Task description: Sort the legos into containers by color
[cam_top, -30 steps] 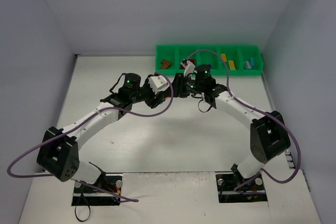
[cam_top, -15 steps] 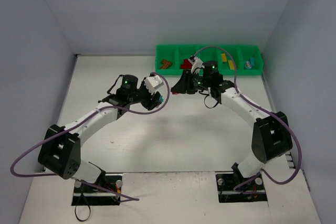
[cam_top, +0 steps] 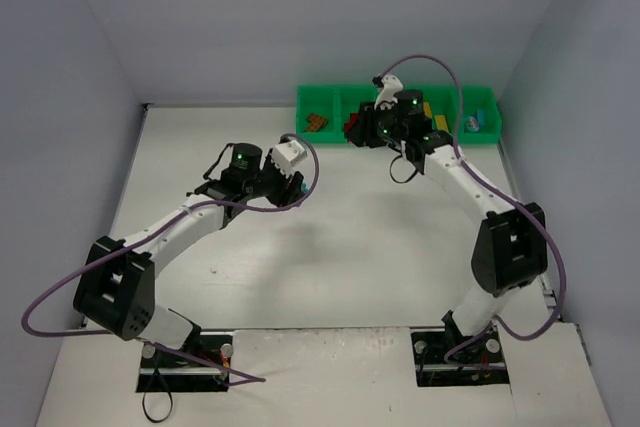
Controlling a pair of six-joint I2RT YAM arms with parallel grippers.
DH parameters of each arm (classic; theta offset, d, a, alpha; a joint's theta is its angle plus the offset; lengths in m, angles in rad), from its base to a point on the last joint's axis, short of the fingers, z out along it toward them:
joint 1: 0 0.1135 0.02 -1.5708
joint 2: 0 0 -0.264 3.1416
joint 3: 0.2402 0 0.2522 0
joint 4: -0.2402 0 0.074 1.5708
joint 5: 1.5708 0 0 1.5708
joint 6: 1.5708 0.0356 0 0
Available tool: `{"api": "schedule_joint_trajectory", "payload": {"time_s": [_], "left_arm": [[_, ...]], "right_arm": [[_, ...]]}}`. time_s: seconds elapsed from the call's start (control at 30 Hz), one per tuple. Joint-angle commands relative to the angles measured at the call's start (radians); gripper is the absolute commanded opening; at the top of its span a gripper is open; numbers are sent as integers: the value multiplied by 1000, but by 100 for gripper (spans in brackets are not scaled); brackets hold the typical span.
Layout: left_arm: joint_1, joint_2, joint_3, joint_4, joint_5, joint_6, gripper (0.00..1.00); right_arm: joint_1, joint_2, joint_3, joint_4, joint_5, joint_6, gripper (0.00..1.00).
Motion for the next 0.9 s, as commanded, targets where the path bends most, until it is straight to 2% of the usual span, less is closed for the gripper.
{"api": "schedule_joint_trajectory", "payload": {"time_s": [0.0, 0.2, 0.43, 0.47, 0.53, 0.57, 0.63, 0.67, 0.77, 0.87], "left_arm": [[0, -81, 6, 146, -16, -134, 15], [-3, -147, -46, 262, -33, -362, 15], [-18, -202, -70, 285, -30, -476, 15], [-21, -209, -74, 282, -30, -479, 16], [-23, -228, -87, 274, -31, -481, 16], [-24, -236, -93, 273, -33, -479, 16], [-23, -257, -109, 272, -42, -475, 16], [-24, -265, -121, 271, -47, -470, 16], [-24, -279, -140, 279, -62, -475, 16], [-24, -277, -140, 298, -51, -472, 16]], "right_arm": [[-3, 95, 122, 53, 232, -137, 0], [-14, 312, 340, 91, 373, -206, 0], [-17, 549, 529, 155, 430, -226, 5], [-17, 567, 549, 160, 430, -228, 11], [-17, 619, 607, 163, 428, -229, 18], [-17, 632, 624, 163, 428, -229, 27], [-17, 661, 667, 163, 418, -229, 37], [-17, 667, 675, 163, 415, -228, 50], [-17, 658, 683, 160, 393, -220, 67], [-17, 623, 638, 156, 378, -209, 72]]}}
